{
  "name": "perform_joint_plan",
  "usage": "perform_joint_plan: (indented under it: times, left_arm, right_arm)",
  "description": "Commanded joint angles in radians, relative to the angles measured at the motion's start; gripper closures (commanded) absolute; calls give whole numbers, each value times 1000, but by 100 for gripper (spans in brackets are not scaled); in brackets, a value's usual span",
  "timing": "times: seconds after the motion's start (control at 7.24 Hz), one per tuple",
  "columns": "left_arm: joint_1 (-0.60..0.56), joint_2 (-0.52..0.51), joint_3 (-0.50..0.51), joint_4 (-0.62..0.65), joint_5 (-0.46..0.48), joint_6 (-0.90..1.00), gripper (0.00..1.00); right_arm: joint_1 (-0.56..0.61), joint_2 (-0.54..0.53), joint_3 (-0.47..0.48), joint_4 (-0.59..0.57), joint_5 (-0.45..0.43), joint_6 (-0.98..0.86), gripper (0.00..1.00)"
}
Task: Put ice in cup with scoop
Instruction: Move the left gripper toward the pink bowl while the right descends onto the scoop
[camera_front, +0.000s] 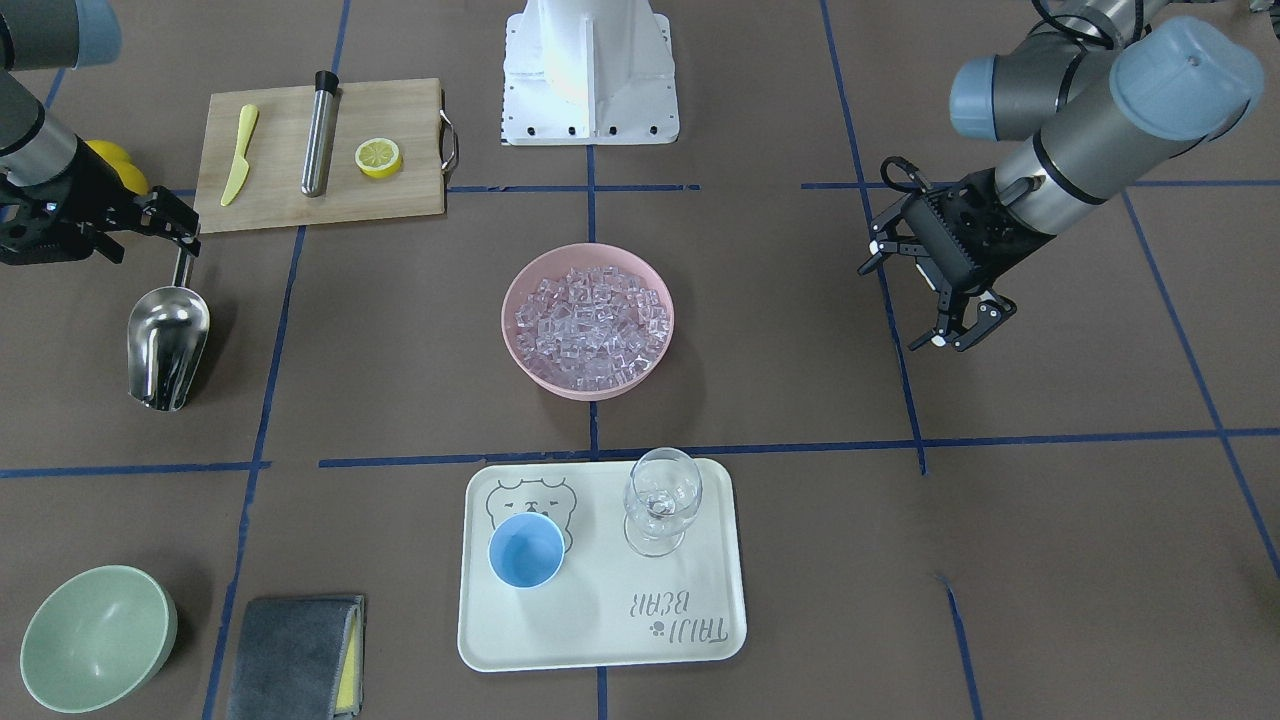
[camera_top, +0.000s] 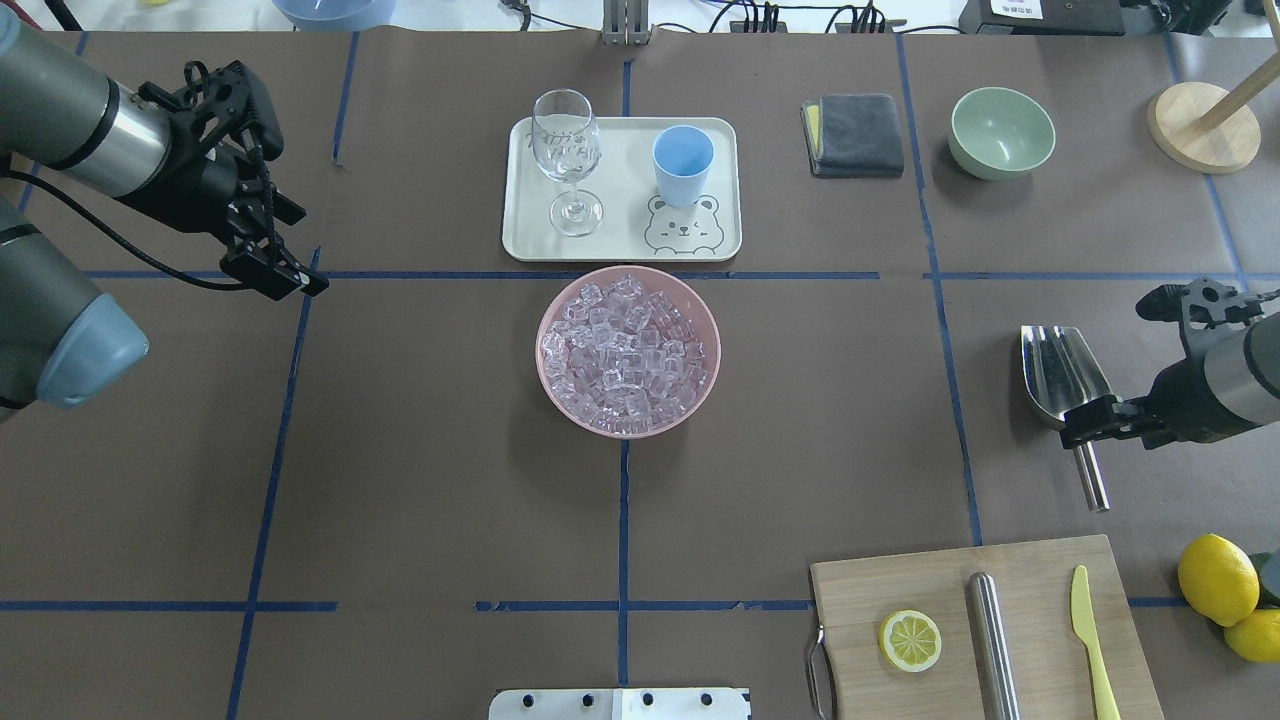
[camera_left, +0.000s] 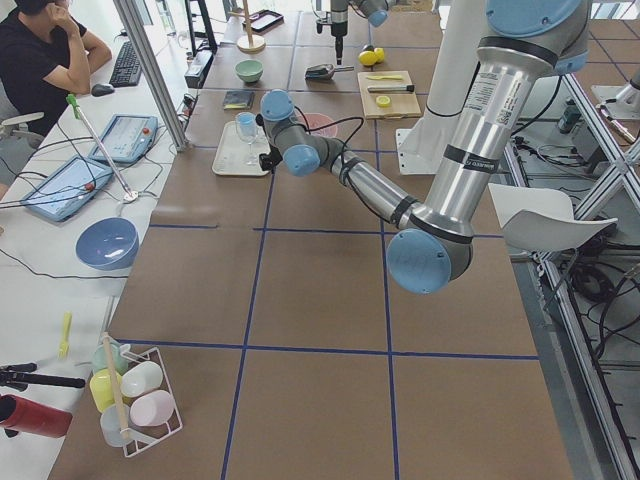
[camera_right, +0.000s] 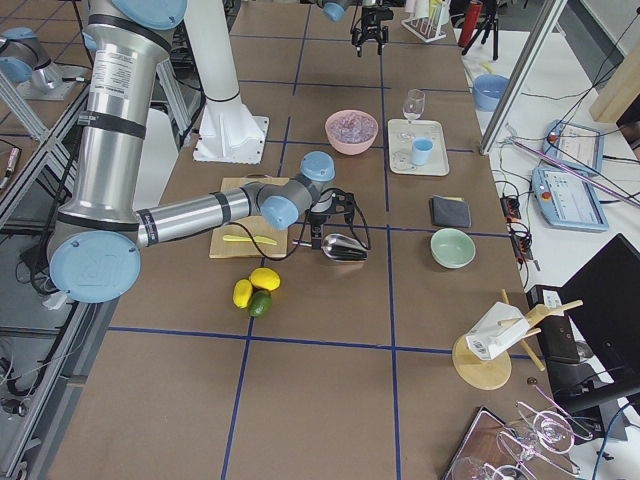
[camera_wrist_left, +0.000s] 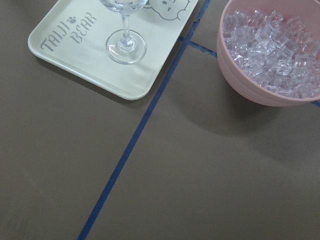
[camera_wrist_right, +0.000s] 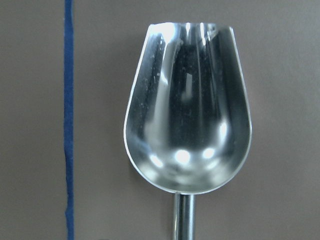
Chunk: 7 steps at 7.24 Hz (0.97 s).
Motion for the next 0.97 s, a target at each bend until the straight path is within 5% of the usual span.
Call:
perform_joint_plan:
  times: [0.0, 0.83]
  left_arm:
    - [17, -7, -1, 0, 2, -9, 0]
    - [79, -21, 4, 0, 51, -72, 0]
  right_arm:
    - [-76, 7, -31, 3, -7, 116, 0]
    - [-70, 44, -80, 2, -32, 111, 40]
